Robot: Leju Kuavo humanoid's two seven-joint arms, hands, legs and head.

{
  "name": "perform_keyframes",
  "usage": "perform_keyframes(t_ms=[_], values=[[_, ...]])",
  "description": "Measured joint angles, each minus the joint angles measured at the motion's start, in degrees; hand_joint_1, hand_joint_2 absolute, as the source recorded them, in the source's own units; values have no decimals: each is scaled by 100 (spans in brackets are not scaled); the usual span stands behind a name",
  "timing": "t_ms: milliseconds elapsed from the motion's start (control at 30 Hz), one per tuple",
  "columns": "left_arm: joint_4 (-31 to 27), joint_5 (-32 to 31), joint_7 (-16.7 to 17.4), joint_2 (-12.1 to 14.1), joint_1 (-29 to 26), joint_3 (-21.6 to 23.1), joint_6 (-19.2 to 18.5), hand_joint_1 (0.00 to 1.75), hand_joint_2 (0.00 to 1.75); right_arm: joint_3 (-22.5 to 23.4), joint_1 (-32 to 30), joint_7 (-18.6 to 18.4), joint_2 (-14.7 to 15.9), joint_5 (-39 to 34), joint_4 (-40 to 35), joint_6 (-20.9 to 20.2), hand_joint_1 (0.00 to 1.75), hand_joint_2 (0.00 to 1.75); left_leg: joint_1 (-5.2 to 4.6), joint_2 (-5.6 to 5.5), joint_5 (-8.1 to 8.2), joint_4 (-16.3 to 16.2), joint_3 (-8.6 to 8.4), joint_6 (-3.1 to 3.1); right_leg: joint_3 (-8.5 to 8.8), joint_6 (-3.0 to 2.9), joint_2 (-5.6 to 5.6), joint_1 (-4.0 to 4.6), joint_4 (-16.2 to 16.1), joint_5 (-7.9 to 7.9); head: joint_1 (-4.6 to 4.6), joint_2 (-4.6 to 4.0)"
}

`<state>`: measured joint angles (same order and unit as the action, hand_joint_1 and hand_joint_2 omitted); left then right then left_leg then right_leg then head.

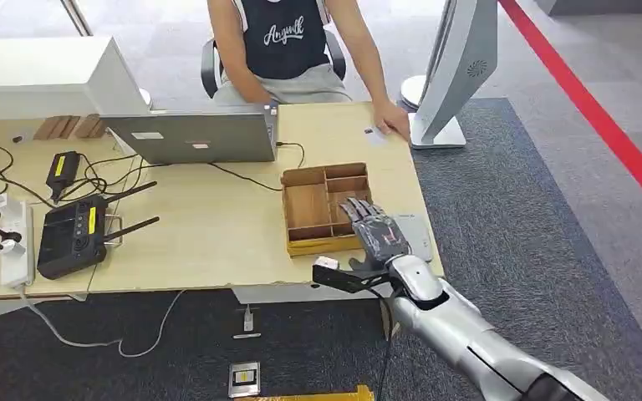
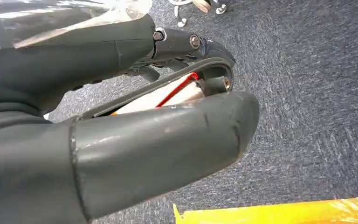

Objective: Pass the card to the sensor for recognition and then transmit it.

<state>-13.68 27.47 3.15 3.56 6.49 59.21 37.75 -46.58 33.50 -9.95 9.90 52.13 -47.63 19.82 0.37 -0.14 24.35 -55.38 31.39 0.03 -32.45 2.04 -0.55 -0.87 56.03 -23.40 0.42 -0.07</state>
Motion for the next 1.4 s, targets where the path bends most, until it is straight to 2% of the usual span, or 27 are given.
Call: perform_keyframes(t_ms=[333, 533, 733, 900, 1167, 1200, 1233, 1400], values=[[0, 0, 0, 0, -1, 0, 0, 0, 0, 33, 23, 0, -85, 4, 247, 9, 0, 175, -1, 0, 0, -1, 0, 0, 0, 0, 0, -1, 0, 0, 0, 0], [0, 22, -9, 0, -1, 2, 0, 0, 0, 85, 87, 2, -134, 59, 390, 278, 0, 175, 0, 0, 0, 0, -1, 0, 0, 0, 0, -1, 0, 0, 0, 0], [2, -26, -7, -2, 3, 0, 0, 0, 0, 114, 211, 4, -230, 140, 586, 350, 0, 175, 0, 0, 0, 0, -1, 0, 0, 0, 0, 0, 0, 0, 0, 0], [2, -168, -26, -2, 4, 0, 0, 0, 0, 173, 251, 31, -269, -22, 772, 529, 0, 175, 0, 1, 0, -1, 0, 0, 0, 0, 0, -1, 0, 0, 0, 0], [2, -197, 11, -2, 2, 0, 0, 0, 0, 230, 268, 105, -267, -87, 905, 533, 0, 175, 0, 0, 0, -1, -1, 0, 0, 0, 0, -1, 0, 0, -2, 0], [2, -199, 22, -2, 2, 0, 0, 0, 0, 240, 268, 105, -267, -90, 927, 531, 42, 175, 0, 0, 0, 0, -1, 0, 0, 0, 0, -1, 0, 0, 0, 0], [2, -203, 31, -2, 2, 0, 0, 0, 0, 249, 268, 105, -269, -92, 936, 529, 173, 175, 0, 0, 0, 0, -1, 0, 0, 0, 0, 0, 0, 0, 0, 0], [2, -230, 28, -2, 1, 0, 0, 0, 0, 256, 268, 107, -273, -129, 945, 492, 175, 175, 0, 1, 0, 0, -1, 0, 0, 0, 0, 0, 0, 0, 0, 0]])
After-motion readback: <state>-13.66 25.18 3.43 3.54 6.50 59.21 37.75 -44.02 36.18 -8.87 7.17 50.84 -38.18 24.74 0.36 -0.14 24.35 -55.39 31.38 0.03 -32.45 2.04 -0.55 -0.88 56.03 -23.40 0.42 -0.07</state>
